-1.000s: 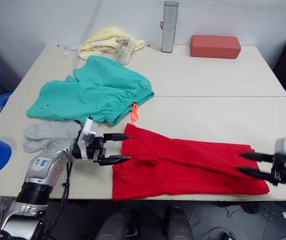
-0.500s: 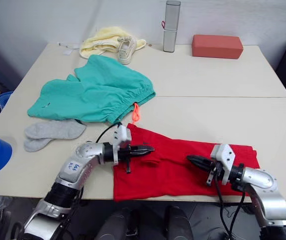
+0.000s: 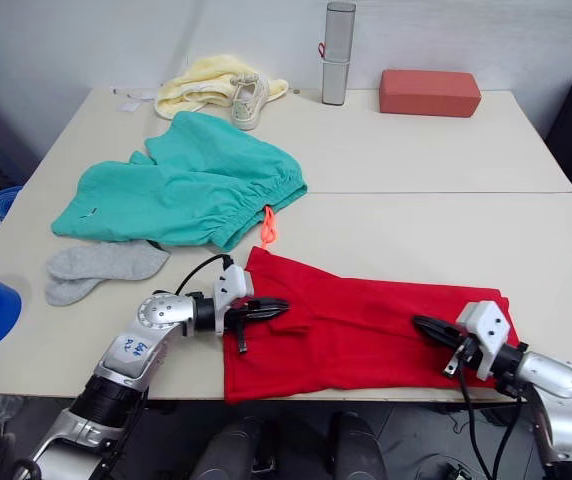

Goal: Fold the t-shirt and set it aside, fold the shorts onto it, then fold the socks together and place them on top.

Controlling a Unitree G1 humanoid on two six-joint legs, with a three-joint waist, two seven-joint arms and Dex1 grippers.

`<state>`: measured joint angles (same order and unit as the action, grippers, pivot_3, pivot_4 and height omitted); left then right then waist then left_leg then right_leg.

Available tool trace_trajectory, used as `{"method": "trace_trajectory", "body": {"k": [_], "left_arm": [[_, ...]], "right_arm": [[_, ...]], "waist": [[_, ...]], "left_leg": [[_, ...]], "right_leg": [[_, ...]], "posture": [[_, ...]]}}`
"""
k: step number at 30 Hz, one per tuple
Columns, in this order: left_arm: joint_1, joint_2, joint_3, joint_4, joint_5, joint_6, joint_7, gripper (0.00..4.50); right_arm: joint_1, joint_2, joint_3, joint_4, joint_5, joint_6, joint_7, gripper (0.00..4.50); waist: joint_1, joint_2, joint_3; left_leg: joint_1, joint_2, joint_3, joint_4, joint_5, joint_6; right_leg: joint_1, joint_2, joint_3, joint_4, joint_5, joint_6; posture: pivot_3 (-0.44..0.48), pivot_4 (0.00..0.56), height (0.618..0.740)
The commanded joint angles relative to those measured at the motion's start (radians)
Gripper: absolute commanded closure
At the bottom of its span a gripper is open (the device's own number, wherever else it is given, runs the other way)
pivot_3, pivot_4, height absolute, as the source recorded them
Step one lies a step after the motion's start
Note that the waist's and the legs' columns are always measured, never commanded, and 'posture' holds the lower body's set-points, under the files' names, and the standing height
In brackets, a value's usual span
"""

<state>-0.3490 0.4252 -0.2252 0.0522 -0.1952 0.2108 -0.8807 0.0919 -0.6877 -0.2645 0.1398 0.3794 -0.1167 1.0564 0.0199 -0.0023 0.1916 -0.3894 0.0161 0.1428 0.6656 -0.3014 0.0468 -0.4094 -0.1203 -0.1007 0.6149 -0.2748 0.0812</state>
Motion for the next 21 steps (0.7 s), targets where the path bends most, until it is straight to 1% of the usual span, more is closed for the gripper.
{"method": "trace_trajectory", "body": {"k": [1,5,8,11,15,16,21], "left_arm": [[0.001,0.024,0.026,0.025,-0.016,-0.052,-0.052,4.27],[-0.010,0.031,0.051,0.041,-0.046,-0.086,-0.107,4.27],[-0.041,0.015,0.077,0.042,-0.105,-0.095,-0.160,4.27],[-0.098,-0.033,0.106,0.057,-0.146,-0.071,-0.142,4.27],[-0.165,-0.076,0.093,0.125,-0.089,-0.073,-0.084,4.27],[-0.180,-0.085,0.083,0.145,-0.068,-0.068,-0.062,4.27],[-0.217,-0.126,0.034,0.208,0.018,-0.065,0.004,4.27]], "right_arm": [[0.006,-0.027,-0.071,0.040,0.041,-0.027,0.028,4.50],[0.010,-0.047,-0.121,0.076,0.074,-0.014,0.058,4.50],[-0.040,-0.053,-0.173,0.124,0.093,-0.002,0.016,4.50],[-0.077,-0.029,-0.174,0.054,0.154,0.095,-0.016,4.50],[-0.098,0.010,-0.098,-0.063,0.149,0.189,-0.074,4.50],[-0.104,0.019,-0.080,-0.080,0.134,0.201,-0.093,4.50],[-0.101,0.031,-0.013,-0.097,0.057,0.219,-0.145,4.50]], "waist": [[0.000,0.000,0.000],[0.000,0.000,0.000],[0.001,0.000,0.000],[0.001,0.000,0.000],[0.002,0.000,0.000],[0.001,0.000,0.000],[0.002,0.000,0.000]], "left_leg": [[0.000,0.000,0.000,0.000,0.000,0.000],[0.000,0.000,0.000,0.000,0.000,0.000],[0.000,0.000,0.000,0.000,0.000,0.000],[-0.001,0.000,0.000,0.000,0.000,0.000],[-0.001,0.000,-0.001,0.000,0.001,0.001],[-0.001,0.000,-0.001,0.000,0.003,0.004],[-0.001,-0.001,0.001,0.000,0.003,0.005]], "right_leg": [[0.000,0.000,0.000,0.000,0.000,0.000],[0.000,0.000,0.000,0.000,0.000,0.000],[0.000,-0.001,0.000,0.000,0.000,0.000],[-0.001,-0.002,0.000,0.000,0.000,0.000],[0.000,-0.001,-0.001,0.000,0.000,0.000],[0.000,-0.001,-0.001,0.000,0.000,0.000],[-0.001,0.000,-0.001,0.000,0.000,0.001]], "posture": [[0.000,0.150,0.740],[0.000,0.150,0.740],[0.000,0.150,0.740],[0.000,0.150,0.740],[0.000,0.150,0.740],[0.000,0.150,0.740],[0.000,0.150,0.740]]}}
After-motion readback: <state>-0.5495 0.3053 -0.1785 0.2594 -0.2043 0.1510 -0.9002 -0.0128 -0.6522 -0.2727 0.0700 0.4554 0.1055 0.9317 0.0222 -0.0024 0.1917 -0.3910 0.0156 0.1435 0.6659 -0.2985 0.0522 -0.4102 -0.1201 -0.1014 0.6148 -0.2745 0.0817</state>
